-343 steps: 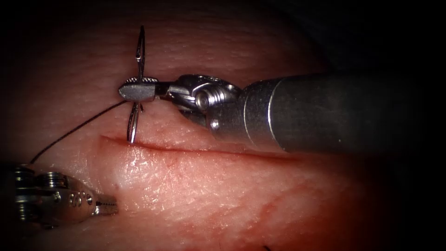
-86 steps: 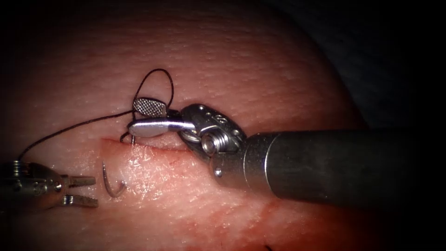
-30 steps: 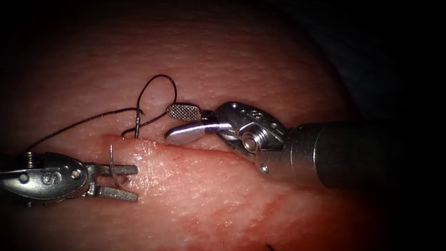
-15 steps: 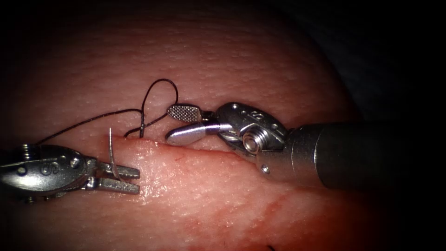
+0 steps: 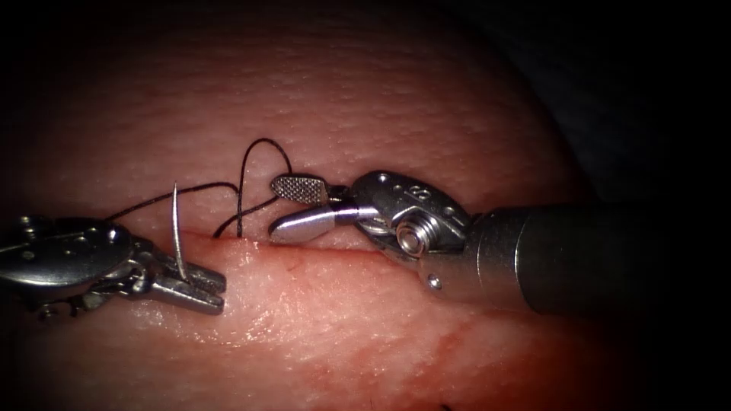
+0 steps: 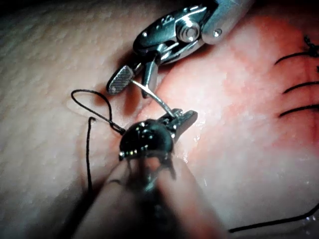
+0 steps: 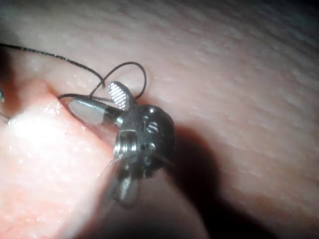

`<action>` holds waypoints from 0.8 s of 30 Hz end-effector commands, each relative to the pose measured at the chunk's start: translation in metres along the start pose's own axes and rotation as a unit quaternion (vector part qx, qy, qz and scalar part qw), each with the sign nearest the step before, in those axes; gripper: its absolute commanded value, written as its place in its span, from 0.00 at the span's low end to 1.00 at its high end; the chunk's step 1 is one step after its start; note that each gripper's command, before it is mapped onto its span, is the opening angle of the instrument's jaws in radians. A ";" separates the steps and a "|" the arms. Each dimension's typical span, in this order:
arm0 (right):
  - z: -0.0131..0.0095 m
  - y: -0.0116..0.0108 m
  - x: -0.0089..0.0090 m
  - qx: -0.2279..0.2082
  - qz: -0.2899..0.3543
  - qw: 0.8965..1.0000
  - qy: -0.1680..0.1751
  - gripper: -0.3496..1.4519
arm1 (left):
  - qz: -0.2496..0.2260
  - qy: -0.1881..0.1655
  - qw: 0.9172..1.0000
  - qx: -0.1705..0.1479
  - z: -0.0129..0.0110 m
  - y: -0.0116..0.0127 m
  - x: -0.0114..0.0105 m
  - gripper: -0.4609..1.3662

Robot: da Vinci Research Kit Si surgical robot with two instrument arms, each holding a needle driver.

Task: Wound Closure
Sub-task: Use the left jaws to grab and pull the needle

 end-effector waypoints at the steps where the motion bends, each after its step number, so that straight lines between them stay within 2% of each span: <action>1: -0.0001 0.0000 0.0000 0.003 0.000 1.000 -0.001 0.79 | -0.011 0.001 1.000 -0.005 -0.0001 0.0000 0.0002 0.06; 12: -0.0001 -0.0001 -0.0001 0.005 0.000 1.000 -0.002 0.80 | -0.111 -0.005 0.994 -0.011 -0.0007 0.0004 0.0015 0.06; 15: -0.0001 -0.0001 -0.0001 0.007 0.000 1.000 -0.002 0.79 | -0.180 -0.013 0.983 -0.016 -0.0009 0.0005 0.0014 0.06; 19: -0.0001 -0.0001 -0.0002 0.008 -0.001 1.000 -0.003 0.79 | -0.211 -0.018 0.977 -0.019 -0.0014 0.0006 0.0016 0.06; 24: -0.0001 -0.0001 -0.0002 0.008 -0.001 1.000 -0.003 0.79 | -0.269 -0.020 0.963 -0.023 -0.0018 0.0008 0.0025 0.06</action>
